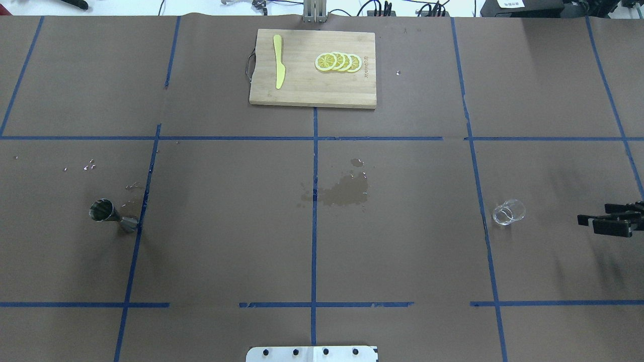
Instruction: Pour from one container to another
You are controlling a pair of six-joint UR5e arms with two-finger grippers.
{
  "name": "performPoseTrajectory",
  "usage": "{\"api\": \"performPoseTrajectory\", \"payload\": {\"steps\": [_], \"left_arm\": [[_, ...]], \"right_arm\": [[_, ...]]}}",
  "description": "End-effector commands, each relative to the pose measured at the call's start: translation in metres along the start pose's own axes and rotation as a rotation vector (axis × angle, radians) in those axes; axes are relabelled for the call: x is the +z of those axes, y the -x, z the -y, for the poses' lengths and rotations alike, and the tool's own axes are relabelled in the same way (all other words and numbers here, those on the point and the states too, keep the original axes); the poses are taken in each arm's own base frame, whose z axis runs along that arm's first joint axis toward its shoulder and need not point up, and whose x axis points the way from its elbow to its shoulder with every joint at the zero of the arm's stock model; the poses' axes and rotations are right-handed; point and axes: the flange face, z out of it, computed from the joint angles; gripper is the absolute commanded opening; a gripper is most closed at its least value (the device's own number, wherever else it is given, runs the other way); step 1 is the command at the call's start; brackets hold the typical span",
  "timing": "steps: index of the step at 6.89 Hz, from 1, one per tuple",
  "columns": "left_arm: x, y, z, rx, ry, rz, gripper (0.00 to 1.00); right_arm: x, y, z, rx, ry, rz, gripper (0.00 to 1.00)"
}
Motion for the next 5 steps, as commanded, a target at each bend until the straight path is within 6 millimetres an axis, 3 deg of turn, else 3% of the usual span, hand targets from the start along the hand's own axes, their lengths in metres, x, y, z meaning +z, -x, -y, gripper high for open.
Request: {"api": "performPoseTrajectory", "payload": {"steps": [1,2,4,5], "left_arm": [[0.004,0.004,-0.001,-0.011,0.012,0.007,1.00],[0.004,0.007,-0.002,-0.044,0.044,0.003,1.00],[-0.004,-0.007,-0.009,-0.124,0.119,-0.152,1.00],[-0.008,-0.004,-0.010,-0.093,0.109,-0.150,1.00]], "right_arm": [[-0.018,-0.057,0.053,-0.172,0.098,-0.121,1.00],[-0.024,-0.080,0.087,-0.217,0.181,-0.171,1.00],[-0.080,-0.126,0.110,-0.111,0.260,-0.095,1.00],[-0.089,-0.125,0.113,-0.116,0.257,-0.096,1.00]]}}
